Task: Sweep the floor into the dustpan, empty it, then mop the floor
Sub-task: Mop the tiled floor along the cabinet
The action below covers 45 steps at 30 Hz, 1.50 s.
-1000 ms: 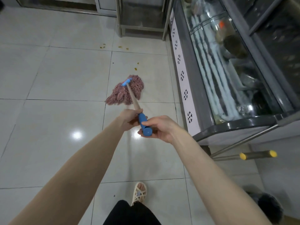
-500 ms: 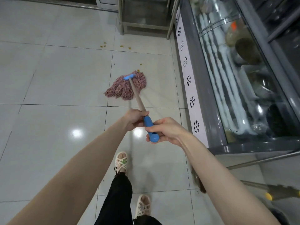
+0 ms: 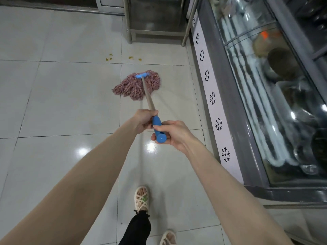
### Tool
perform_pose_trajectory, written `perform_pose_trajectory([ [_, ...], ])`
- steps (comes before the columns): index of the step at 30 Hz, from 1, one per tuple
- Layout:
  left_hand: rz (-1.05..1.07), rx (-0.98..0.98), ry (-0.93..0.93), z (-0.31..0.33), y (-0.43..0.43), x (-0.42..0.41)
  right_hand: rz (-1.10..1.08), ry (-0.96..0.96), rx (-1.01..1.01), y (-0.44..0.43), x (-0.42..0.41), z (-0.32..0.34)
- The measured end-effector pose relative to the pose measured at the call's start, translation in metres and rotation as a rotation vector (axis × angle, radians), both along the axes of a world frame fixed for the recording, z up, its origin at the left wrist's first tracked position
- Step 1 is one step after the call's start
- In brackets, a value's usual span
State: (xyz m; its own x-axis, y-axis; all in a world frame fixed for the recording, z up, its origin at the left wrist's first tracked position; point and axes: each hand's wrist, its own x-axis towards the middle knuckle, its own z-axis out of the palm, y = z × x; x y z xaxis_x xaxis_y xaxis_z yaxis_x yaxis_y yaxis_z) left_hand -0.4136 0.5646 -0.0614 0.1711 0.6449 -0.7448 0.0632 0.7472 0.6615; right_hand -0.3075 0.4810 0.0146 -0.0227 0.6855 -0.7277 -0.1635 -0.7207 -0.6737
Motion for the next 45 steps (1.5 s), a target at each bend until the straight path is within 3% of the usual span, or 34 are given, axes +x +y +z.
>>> perform_pose_trajectory([
  [5,-0.018,0.008,0.022,-0.007,0.023,-0.002,-0.017,0.020,-0.004,0.025,-0.007,-0.011],
  [10,-0.080,-0.045,-0.098,-0.003,0.016,0.000,0.041,0.044,-0.011,0.009,0.013,-0.007],
  [28,-0.071,-0.024,-0.296,0.042,-0.105,0.068,0.385,-0.016,0.026,-0.103,0.098,0.070],
  [36,0.009,-0.001,-0.194,0.028,-0.098,0.078,0.182,-0.010,0.083,-0.102,0.093,0.048],
  [45,-0.005,-0.030,-0.142,0.013,0.003,0.063,0.121,0.006,0.107,-0.004,0.075,0.024],
])
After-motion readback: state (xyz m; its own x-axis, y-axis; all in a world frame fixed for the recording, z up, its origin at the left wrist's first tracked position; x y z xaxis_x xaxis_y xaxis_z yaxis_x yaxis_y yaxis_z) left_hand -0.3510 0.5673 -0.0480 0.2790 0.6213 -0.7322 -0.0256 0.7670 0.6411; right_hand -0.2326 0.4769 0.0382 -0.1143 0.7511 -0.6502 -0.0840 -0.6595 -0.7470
